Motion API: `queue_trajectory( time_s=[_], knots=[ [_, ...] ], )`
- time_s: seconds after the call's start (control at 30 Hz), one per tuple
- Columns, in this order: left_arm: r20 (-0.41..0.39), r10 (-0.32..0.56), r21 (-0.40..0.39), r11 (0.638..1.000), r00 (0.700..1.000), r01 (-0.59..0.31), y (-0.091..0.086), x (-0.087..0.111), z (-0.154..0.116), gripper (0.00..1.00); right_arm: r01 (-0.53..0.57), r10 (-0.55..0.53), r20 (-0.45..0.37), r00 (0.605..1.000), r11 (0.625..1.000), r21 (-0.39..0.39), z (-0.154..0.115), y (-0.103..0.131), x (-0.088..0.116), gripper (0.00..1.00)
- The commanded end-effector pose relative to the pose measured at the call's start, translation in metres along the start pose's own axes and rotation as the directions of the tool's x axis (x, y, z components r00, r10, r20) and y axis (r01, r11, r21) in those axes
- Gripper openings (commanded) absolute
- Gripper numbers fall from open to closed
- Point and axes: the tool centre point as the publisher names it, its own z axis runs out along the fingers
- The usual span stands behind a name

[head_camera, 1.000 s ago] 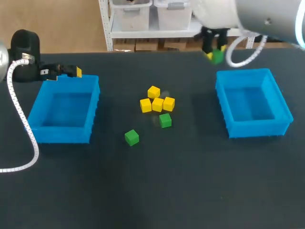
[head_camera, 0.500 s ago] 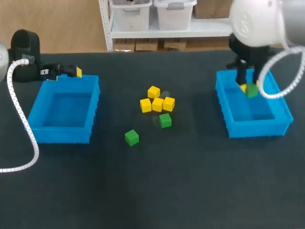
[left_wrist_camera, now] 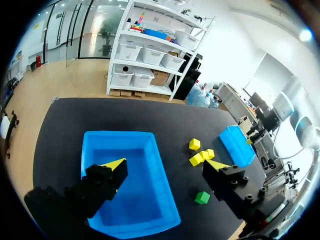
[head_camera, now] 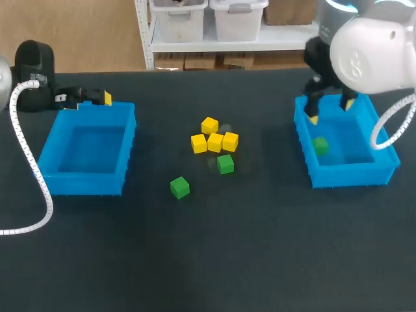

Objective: Put the green cubes in the right bin and the yellow cubes in the left bin.

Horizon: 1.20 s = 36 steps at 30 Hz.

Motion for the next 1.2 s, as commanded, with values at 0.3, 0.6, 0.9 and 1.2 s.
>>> queue_trajectory(
  time_s=[0.3, 0.6, 0.9, 1.2],
  knots=[
    [0.005, 0.002, 0.01, 1.0, 1.0, -0.002, 0.002, 0.001, 0.0, 1.0, 0.202, -0.189, 0.195, 0.962, 0.978, -0.048, -0.02, 0.107, -0.054, 1.0],
    [0.005, 0.002, 0.01, 1.0, 1.0, -0.002, 0.002, 0.001, 0.0, 1.0, 0.225, -0.211, 0.131, 0.969, 0.968, -0.107, 0.011, 0.165, -0.078, 1.0],
    [0.005, 0.002, 0.01, 1.0, 1.0, -0.002, 0.002, 0.001, 0.0, 1.0, 0.2, -0.193, 0.069, 0.979, 0.972, -0.124, 0.033, 0.202, -0.08, 1.0],
    [0.005, 0.002, 0.01, 1.0, 1.0, -0.002, 0.002, 0.001, 0.0, 1.0, 0.116, -0.109, 0.059, 0.992, 0.984, -0.136, 0.04, 0.199, -0.062, 1.0]
  ],
)
